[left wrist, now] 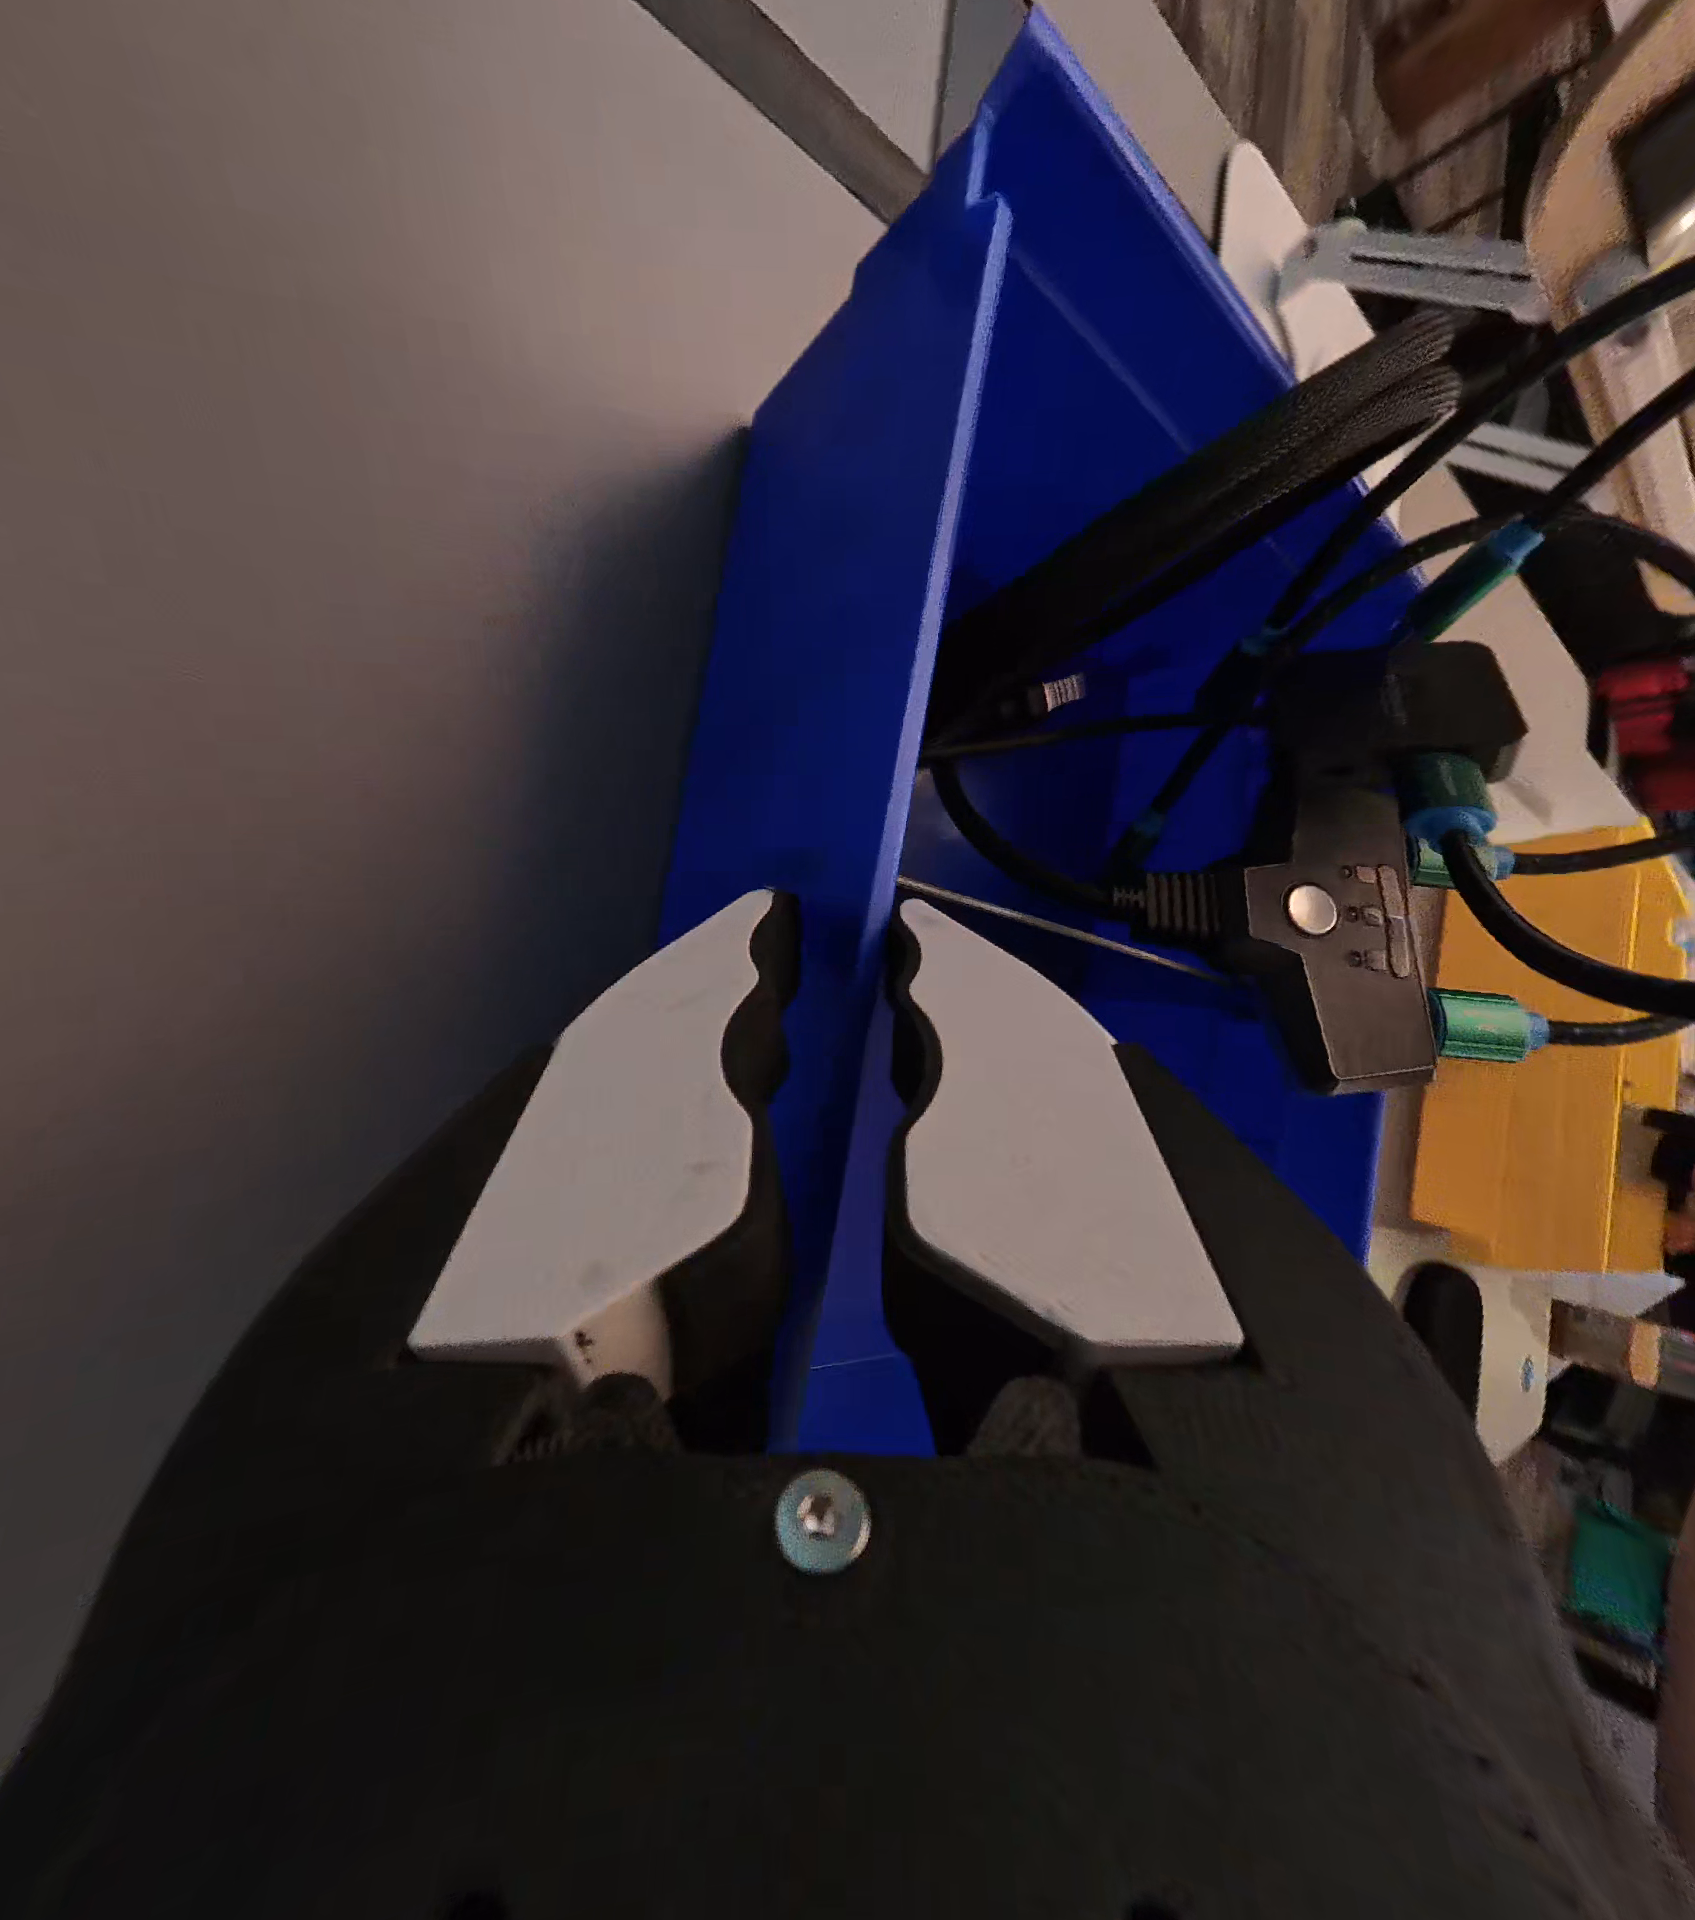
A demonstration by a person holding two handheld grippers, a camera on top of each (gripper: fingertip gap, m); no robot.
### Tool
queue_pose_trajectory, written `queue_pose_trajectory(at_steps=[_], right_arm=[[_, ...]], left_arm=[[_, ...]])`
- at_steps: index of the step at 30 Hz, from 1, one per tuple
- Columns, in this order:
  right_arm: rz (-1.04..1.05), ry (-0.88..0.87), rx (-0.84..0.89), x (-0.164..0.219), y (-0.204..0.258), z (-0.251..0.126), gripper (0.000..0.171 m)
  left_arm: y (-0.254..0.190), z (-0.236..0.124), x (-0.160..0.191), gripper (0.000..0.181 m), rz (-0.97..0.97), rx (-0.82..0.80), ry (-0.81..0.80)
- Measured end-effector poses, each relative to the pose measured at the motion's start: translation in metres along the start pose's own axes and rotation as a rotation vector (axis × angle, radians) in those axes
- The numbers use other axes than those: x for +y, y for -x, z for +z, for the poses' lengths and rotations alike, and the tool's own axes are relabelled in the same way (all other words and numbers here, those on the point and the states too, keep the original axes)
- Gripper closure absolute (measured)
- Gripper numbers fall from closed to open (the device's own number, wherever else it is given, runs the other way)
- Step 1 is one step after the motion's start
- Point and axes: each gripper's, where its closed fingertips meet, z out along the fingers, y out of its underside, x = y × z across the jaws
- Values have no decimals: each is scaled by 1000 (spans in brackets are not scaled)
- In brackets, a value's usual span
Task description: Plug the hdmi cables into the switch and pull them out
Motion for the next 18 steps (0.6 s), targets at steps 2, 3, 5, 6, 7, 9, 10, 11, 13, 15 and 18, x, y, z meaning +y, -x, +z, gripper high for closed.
queue_pose_trajectory(at_steps=[2,3,5,6,7,9,10,11,13,15,18], right_arm=[[-46,-4,3,-2,-2,0,166],[-79,-6,5,-2,-3,0,166],[-77,-6,1,-1,-4,-1,166],[-87,-5,5,-1,-6,-1,166],[-89,-2,7,0,-7,-2,165],[-97,3,10,2,-11,-3,165],[-100,7,13,4,-14,-4,165],[-107,8,15,5,-16,-5,166],[-120,7,13,6,-19,-6,165],[-136,9,23,6,-23,-7,165],[-159,17,56,6,-30,-8,165]], left_arm=[[7,-5,-2,167,-5,-23,-18],[9,-6,-3,167,-2,-26,-20],[9,-6,-3,167,-13,-22,-22],[9,-6,-3,167,-15,-22,-24],[9,-6,-4,167,-19,-20,-25],[9,-6,-4,166,-30,-12,-27],[9,-6,-4,166,-37,-6,-29],[9,-6,-4,166,-44,1,-30],[8,-7,-5,167,-54,12,-32],[8,-7,-5,166,-57,15,-35],[8,-7,-5,166,-60,18,-40]])
